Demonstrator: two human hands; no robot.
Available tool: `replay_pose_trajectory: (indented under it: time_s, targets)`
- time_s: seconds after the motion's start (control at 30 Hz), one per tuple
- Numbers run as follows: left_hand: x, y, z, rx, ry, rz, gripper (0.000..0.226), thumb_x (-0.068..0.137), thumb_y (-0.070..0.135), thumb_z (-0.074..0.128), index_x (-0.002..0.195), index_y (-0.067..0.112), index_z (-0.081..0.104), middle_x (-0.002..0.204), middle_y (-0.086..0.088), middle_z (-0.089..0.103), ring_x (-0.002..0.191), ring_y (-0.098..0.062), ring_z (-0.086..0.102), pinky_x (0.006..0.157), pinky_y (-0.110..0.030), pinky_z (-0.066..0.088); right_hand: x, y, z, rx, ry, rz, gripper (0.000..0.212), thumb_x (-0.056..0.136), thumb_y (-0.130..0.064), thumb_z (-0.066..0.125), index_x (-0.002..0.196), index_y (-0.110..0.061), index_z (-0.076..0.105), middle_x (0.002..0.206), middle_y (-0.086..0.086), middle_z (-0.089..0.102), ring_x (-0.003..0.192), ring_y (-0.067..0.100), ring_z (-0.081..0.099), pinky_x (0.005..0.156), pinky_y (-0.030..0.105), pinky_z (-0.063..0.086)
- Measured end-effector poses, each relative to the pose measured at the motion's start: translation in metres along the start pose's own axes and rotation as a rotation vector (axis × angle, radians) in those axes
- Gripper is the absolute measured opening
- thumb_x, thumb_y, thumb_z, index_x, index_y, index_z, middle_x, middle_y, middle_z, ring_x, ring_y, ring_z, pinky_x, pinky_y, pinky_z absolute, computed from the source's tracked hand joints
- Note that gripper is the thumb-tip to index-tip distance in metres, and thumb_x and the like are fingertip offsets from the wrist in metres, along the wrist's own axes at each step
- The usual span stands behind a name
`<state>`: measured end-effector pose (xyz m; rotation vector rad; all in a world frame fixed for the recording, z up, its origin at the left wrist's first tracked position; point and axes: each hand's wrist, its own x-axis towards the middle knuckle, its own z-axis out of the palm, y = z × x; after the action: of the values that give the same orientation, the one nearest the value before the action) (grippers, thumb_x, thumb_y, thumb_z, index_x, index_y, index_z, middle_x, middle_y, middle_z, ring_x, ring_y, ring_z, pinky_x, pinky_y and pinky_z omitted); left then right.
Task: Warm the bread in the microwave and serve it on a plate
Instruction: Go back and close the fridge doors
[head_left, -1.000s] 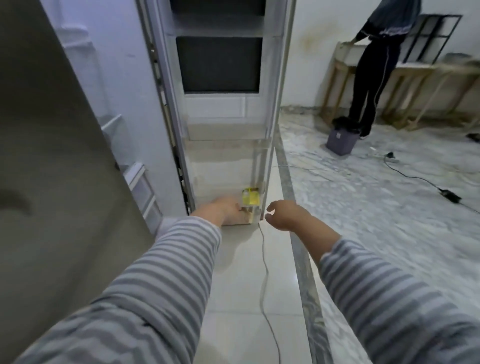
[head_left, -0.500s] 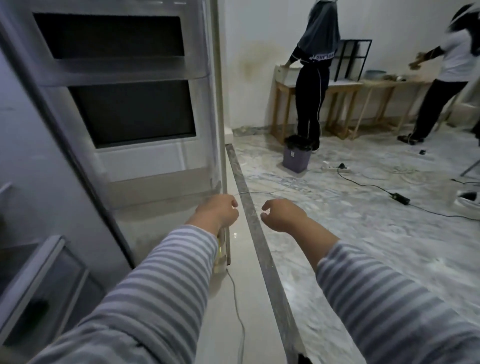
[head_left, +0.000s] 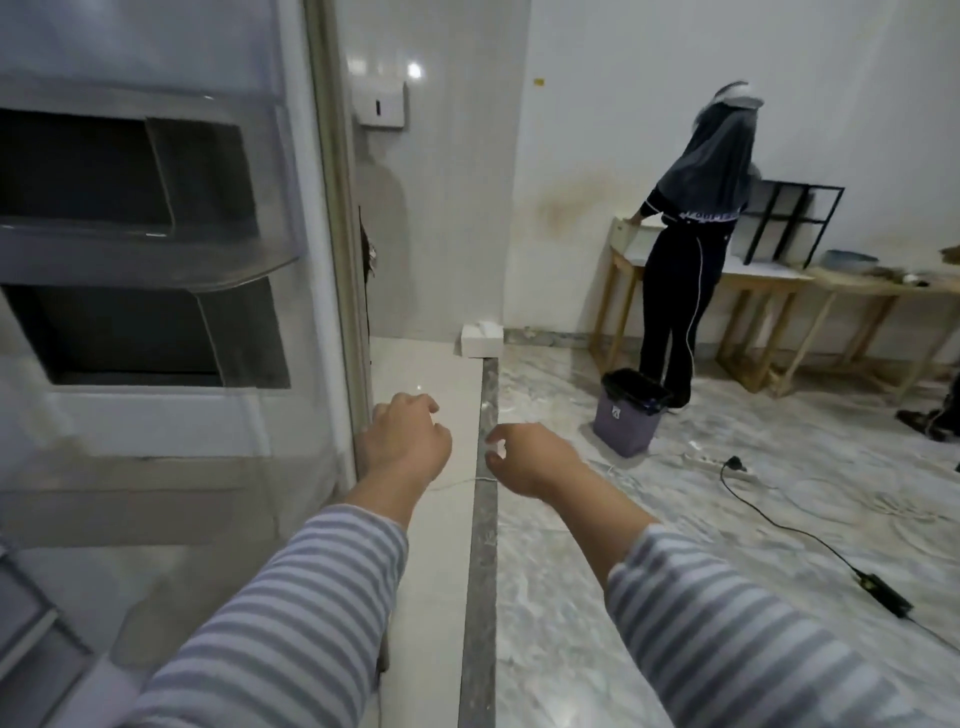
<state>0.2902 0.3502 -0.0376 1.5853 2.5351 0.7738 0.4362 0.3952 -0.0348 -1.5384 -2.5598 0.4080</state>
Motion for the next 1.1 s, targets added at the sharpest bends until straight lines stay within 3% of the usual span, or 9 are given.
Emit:
replay_pose_trajectory:
  time_s: [0.1, 0.3, 0.43, 0.53, 0.67, 0.83, 1.1]
  targets:
    - [0.035, 0.004, 0.001, 0.117, 0.17, -0.029, 0.039, 0.088, 0.025, 0.049, 0.127, 0.028, 0.055, 0.141, 0.004, 0.044, 0.131, -0.02, 0.036, 0.102, -0.04, 0.032, 0.045, 0.007, -0.014, 0.026, 0.049, -0.127, 0.039, 0.096, -0.034, 0.045, 0.134, -0.026, 0.051, 0.129, 0.002, 0.06, 0.12, 0.022, 0.053, 0.093, 0.034, 0.046]
    - [0.088, -0.005, -0.024, 0.304, 0.498, -0.035, 0.041, 0.086, 0.029, 0.052, 0.127, 0.028, 0.053, 0.155, -0.002, 0.027, 0.145, -0.025, 0.012, 0.115, -0.052, 0.012, 0.12, -0.005, -0.034, 0.096, 0.18, -0.485, 0.042, 0.098, -0.033, 0.045, 0.139, -0.029, 0.046, 0.141, -0.002, 0.048, 0.127, 0.019, 0.046, 0.097, 0.035, 0.045]
    - [0.105, -0.016, -0.045, 0.422, 0.741, -0.029, 0.057, 0.077, 0.022, 0.062, 0.133, 0.018, 0.05, 0.156, -0.009, 0.024, 0.146, -0.031, 0.012, 0.114, -0.059, 0.007, 0.155, -0.028, -0.052, 0.157, 0.247, -0.74, 0.049, 0.099, -0.033, 0.046, 0.146, -0.033, 0.035, 0.155, -0.001, 0.029, 0.141, 0.018, 0.027, 0.109, 0.033, 0.033]
    - [0.11, -0.02, -0.054, 0.534, 0.854, -0.047, 0.076, 0.073, 0.018, 0.067, 0.143, 0.014, 0.037, 0.159, -0.01, 0.015, 0.147, -0.033, 0.006, 0.114, -0.063, 0.004, 0.18, -0.051, -0.069, 0.17, 0.31, -0.92, 0.055, 0.1, -0.038, 0.043, 0.15, -0.037, 0.021, 0.161, -0.001, 0.008, 0.147, 0.018, 0.009, 0.116, 0.034, 0.022]
    - [0.115, -0.025, -0.063, 0.678, 0.899, -0.207, 0.107, 0.073, 0.042, 0.072, 0.153, 0.01, 0.008, 0.16, -0.012, -0.003, 0.147, -0.035, -0.004, 0.113, -0.064, 0.005, 0.224, -0.091, -0.084, 0.048, 0.474, -1.166, 0.065, 0.098, -0.046, 0.041, 0.152, -0.037, 0.006, 0.161, 0.006, -0.011, 0.148, 0.024, -0.012, 0.118, 0.045, 0.005]
    - [0.124, -0.028, -0.07, 0.718, 0.861, -0.419, 0.137, 0.055, 0.056, 0.082, 0.152, 0.009, -0.002, 0.159, -0.017, -0.006, 0.146, -0.036, -0.008, 0.115, -0.061, 0.01, 0.272, -0.142, -0.092, -0.033, 0.708, -1.363, 0.072, 0.093, -0.06, 0.035, 0.153, -0.035, 0.004, 0.16, 0.011, -0.013, 0.145, 0.036, -0.018, 0.112, 0.058, -0.006]
    - [0.127, -0.024, -0.07, 0.793, 0.767, -0.586, 0.138, 0.06, 0.055, 0.08, 0.15, 0.015, -0.016, 0.156, -0.011, -0.023, 0.145, -0.032, -0.019, 0.117, -0.053, -0.005, 0.303, -0.166, -0.073, 0.065, 0.944, -1.482, 0.073, 0.091, -0.064, 0.042, 0.153, -0.032, 0.018, 0.159, 0.013, -0.006, 0.142, 0.047, -0.011, 0.11, 0.071, 0.0]
